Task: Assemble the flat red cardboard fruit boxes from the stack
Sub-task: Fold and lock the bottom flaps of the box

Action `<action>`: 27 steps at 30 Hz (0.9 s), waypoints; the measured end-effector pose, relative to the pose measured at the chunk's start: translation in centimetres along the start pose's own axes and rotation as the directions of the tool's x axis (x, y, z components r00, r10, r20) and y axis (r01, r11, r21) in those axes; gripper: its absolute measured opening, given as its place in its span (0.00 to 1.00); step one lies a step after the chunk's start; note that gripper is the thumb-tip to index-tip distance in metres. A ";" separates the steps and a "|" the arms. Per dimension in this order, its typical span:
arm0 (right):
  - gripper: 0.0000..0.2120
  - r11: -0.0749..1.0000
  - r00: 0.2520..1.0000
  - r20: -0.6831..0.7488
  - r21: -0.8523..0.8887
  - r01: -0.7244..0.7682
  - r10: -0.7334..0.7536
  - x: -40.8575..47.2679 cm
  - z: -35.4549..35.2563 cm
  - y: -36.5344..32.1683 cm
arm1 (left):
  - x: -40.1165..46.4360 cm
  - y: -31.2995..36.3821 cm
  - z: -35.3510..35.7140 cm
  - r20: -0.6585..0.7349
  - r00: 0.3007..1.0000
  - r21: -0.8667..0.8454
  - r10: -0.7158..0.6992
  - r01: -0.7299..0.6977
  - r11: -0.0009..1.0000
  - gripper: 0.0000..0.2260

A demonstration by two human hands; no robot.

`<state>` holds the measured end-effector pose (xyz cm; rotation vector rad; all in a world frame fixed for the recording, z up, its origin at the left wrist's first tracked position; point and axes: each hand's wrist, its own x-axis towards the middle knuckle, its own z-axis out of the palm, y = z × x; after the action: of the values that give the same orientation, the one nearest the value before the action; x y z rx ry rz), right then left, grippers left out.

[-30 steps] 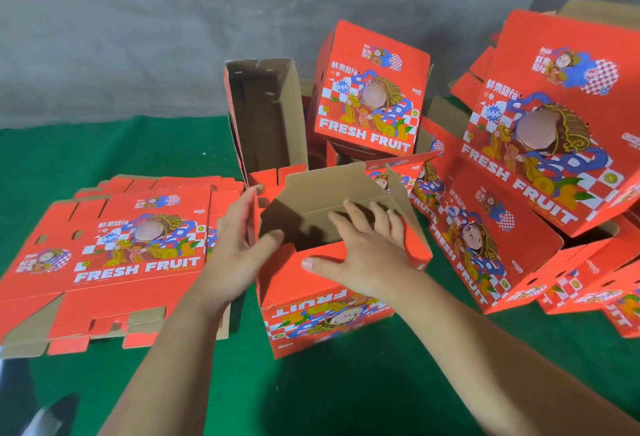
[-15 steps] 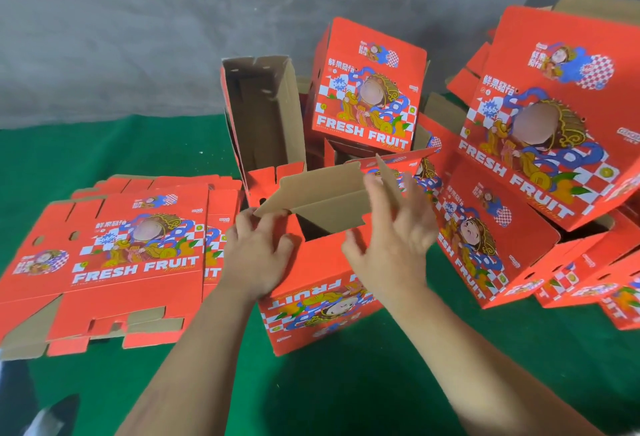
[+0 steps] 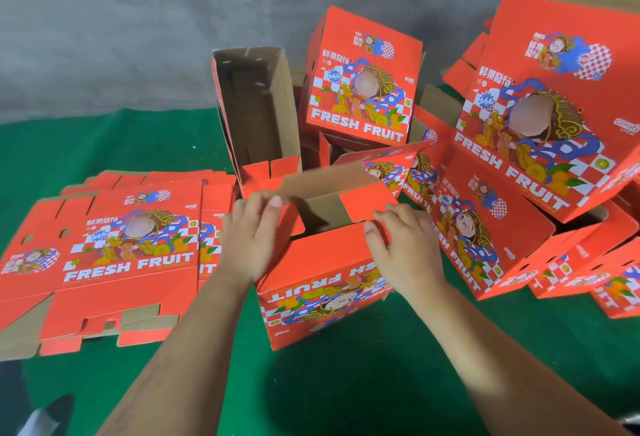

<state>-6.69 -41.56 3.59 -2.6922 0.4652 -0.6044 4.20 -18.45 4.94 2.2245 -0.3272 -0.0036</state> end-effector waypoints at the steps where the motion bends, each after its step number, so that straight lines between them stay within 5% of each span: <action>1: 0.21 1.000 1.000 0.020 0.004 -0.022 0.022 0.6 -0.4 -0.1 | 0.0 0.0 0.0 0.019 1.000 -0.019 -0.004 0.005 1.000 0.24; 5: 0.26 0.967 0.974 0.079 0.126 -0.221 0.212 2.9 -0.9 -0.6 | -0.2 0.2 0.6 0.002 1.000 0.148 -0.020 0.020 0.989 0.14; 9: 0.46 0.981 0.942 0.273 -0.048 -0.190 0.196 4.1 -1.0 -0.4 | 0.4 0.8 0.4 0.072 0.990 0.271 -0.120 0.096 0.958 0.29; 15: 0.56 0.950 0.868 0.393 -0.192 -0.244 0.303 4.7 -0.5 0.1 | 0.3 1.3 1.7 0.074 0.981 0.505 -0.181 0.120 0.855 0.29; 17: 0.55 0.956 0.872 0.395 -0.175 -0.237 0.289 4.6 -0.6 0.1 | 0.2 0.6 1.6 0.057 0.994 0.394 -0.096 0.066 0.917 0.29; 19: 0.52 0.962 0.879 0.394 -0.083 -0.259 0.270 4.6 -0.9 0.3 | -0.1 0.4 1.4 -0.054 0.998 0.007 -0.037 0.037 0.999 0.24; 21: 0.50 0.933 0.867 0.402 0.074 -0.352 0.295 4.3 -1.3 0.7 | -0.8 0.1 1.0 -0.138 0.941 -0.509 -0.309 0.200 0.837 0.19; 22: 0.50 0.896 0.855 0.409 0.164 -0.413 0.319 4.1 -1.6 0.9 | -1.1 -0.1 0.6 0.003 0.866 -0.683 -0.500 0.367 0.632 0.20; 24: 0.47 0.800 0.829 0.417 0.307 -0.515 0.373 3.9 -2.0 1.1 | -2.2 -0.5 0.1 0.466 0.690 -0.719 -0.553 0.660 0.218 0.29; 27: 0.40 0.759 0.827 0.373 0.354 -0.546 0.421 3.2 -2.9 1.2 | -3.3 -0.1 0.2 0.609 0.655 -0.663 -0.447 0.730 0.167 0.25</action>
<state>-5.55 -44.58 6.72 -2.0413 0.8064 -0.1505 1.00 -17.74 4.41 1.0874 0.4175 -0.7841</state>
